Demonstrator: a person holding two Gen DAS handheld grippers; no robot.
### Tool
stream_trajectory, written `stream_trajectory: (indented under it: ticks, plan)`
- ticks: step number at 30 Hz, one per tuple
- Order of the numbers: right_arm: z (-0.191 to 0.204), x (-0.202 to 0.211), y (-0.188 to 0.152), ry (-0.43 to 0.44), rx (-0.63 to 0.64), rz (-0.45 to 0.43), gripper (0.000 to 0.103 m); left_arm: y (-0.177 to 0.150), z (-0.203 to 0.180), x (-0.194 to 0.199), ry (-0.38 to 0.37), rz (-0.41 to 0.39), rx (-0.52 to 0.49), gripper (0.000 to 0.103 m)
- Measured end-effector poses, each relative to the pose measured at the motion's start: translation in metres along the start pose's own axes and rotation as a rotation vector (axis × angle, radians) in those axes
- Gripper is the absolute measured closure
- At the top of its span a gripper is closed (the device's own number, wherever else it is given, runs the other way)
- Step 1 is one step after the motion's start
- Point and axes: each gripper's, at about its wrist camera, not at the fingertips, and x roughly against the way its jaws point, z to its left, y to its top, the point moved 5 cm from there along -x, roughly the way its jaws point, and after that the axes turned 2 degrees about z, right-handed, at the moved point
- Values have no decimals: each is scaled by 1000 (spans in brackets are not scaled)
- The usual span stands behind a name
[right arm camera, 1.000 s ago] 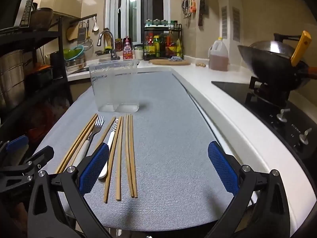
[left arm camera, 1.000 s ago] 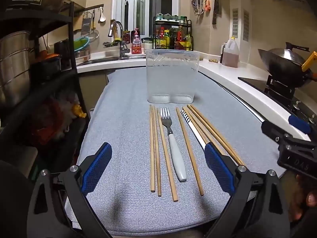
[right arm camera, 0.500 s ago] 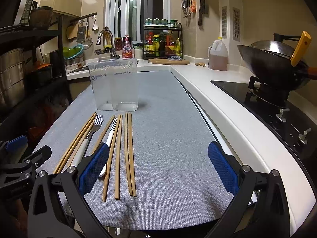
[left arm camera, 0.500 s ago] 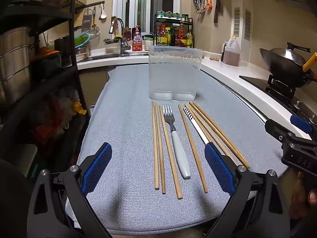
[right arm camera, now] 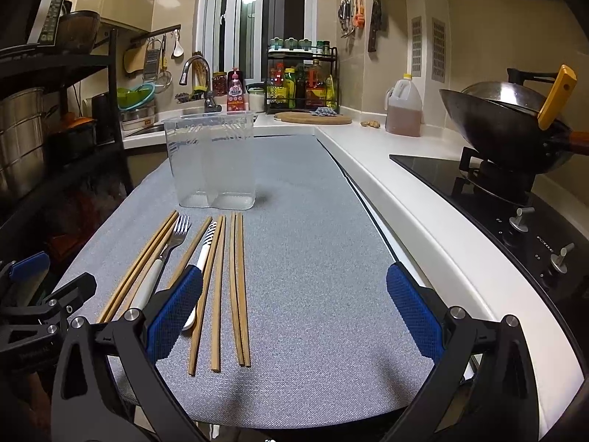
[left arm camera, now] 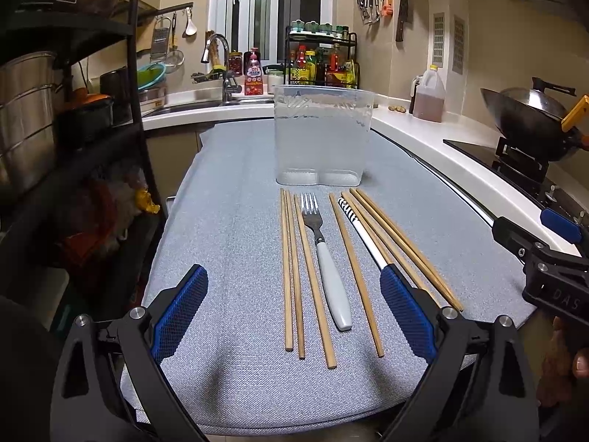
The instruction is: Organize utensils
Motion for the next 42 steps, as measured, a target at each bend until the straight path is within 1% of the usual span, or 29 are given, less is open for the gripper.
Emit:
stream_trajectory:
  ticks: [27, 33, 37, 40, 41, 42]
  plan:
    - [2, -1, -1, 7, 16, 4, 5, 1, 1, 1, -5, 4, 6, 11]
    - [3, -2, -2, -8, 25, -2, 5, -1, 1, 0, -5, 12, 4, 11]
    - [4, -8, -6, -5, 36, 24, 6, -3, 3, -2, -8, 20, 12, 11]
    - [1, -18, -10, 26, 14, 74, 11, -4, 3, -2, -18, 26, 15, 11]
    - [0, -21, -12, 29, 9, 88, 15, -4, 4, -1, -20, 25, 15, 11]
    - [0, -24, -13, 34, 6, 102, 23, -4, 4, -2, -20, 26, 15, 12]
